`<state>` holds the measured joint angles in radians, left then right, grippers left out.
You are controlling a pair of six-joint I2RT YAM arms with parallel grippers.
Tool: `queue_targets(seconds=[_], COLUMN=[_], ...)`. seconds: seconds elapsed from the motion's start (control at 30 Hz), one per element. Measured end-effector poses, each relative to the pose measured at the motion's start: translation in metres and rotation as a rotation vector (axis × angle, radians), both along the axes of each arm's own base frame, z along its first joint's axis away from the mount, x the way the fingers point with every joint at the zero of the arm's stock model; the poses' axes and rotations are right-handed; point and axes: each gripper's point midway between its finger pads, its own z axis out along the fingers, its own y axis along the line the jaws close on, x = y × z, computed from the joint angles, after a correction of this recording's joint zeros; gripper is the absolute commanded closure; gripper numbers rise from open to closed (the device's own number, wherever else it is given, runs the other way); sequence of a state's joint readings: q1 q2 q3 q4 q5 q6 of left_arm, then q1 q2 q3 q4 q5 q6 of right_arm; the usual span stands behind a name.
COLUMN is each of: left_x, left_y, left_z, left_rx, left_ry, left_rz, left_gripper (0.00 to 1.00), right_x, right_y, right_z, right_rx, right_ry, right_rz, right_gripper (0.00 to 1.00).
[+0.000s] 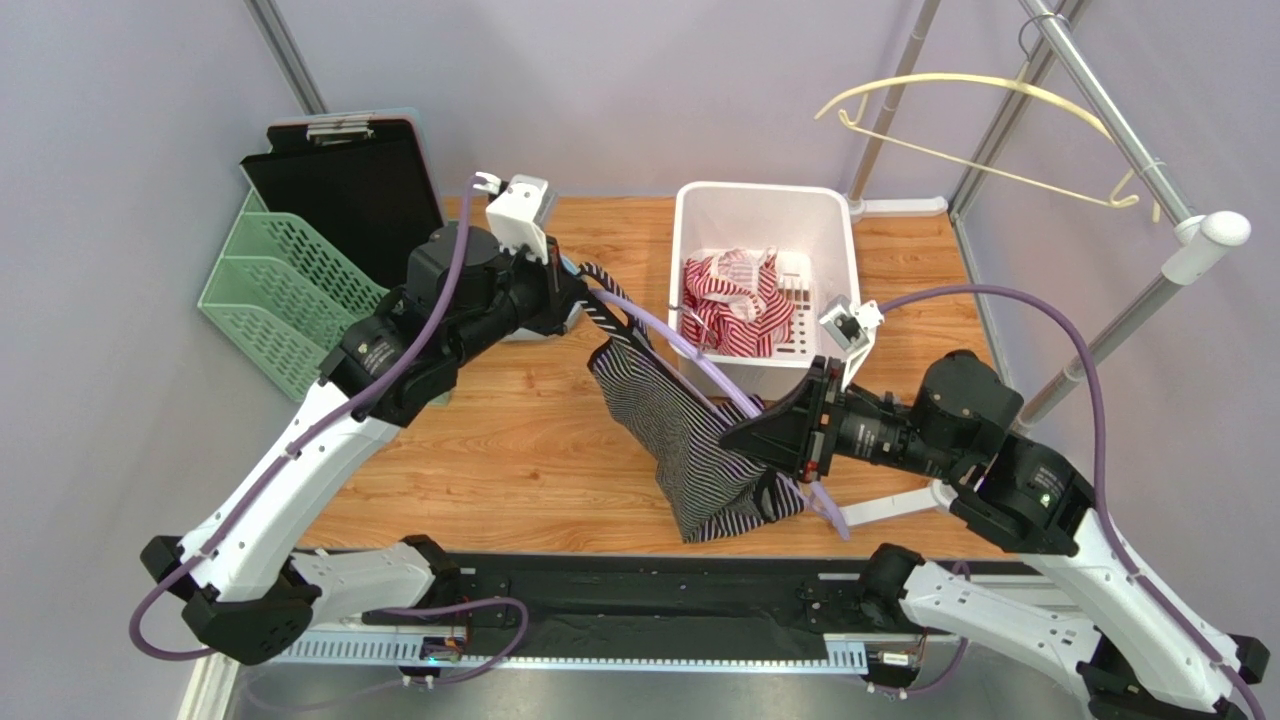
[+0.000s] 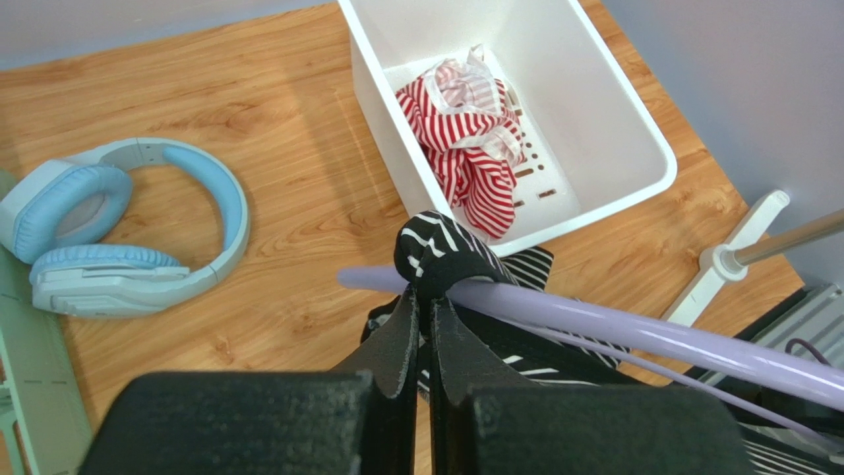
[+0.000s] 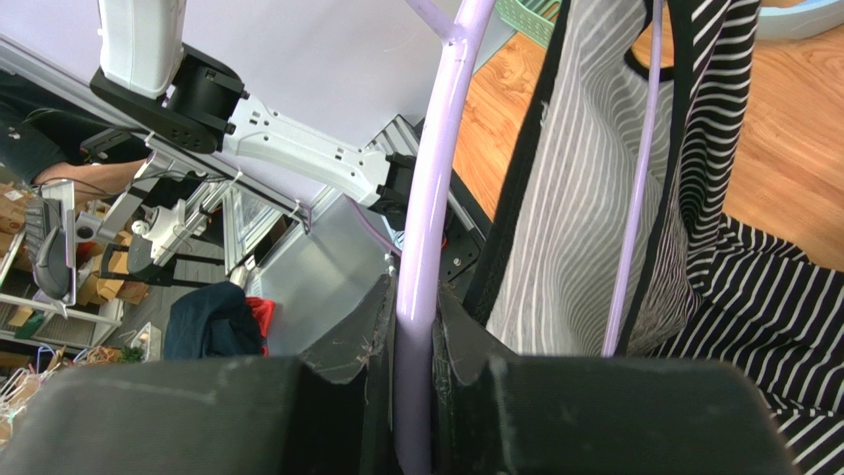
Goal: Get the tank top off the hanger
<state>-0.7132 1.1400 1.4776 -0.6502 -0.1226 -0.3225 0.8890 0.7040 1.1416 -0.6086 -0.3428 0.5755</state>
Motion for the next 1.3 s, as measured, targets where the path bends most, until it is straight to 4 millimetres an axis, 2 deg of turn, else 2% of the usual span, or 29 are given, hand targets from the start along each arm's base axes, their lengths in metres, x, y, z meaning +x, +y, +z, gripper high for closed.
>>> queue_targets(seconds=[0.2,0.5,0.73,0.83,1.0,1.1,1.3], left_x=[0.005,-0.010,-0.014,-0.013,-0.009,-0.002,0.007], left_y=[0.000,-0.018,-0.025,-0.026,-0.022,-0.011,0.018], left_z=[-0.001,-0.011,-0.013,-0.015,-0.025,-0.032,-0.041], left_rx=[0.005,-0.026,-0.046,-0.046,-0.028,-0.001,0.055], left_ry=[0.013,0.068,0.090,0.092,0.099,0.097,0.078], left_rz=[0.003,-0.101,-0.134,-0.134,-0.107,-0.052,0.064], left_gripper=[1.00,1.00,1.00,1.00,1.00,1.00,0.98], right_x=[-0.018,-0.045,-0.051,-0.049,-0.036,-0.017,0.029], right_y=[-0.019,-0.055,-0.060,-0.059,-0.044,-0.021,0.025], right_z=[-0.006,0.006,0.008,0.016,0.036,0.040,0.035], right_rx=[0.015,0.125,0.158,0.186,0.237,0.230,0.199], right_ry=[-0.028,-0.152,-0.198,-0.234,-0.297,-0.302,-0.280], right_rz=[0.016,0.013,0.025,0.019,0.017,0.017,-0.025], right_gripper=[1.00,1.00,1.00,1.00,1.00,1.00,1.00])
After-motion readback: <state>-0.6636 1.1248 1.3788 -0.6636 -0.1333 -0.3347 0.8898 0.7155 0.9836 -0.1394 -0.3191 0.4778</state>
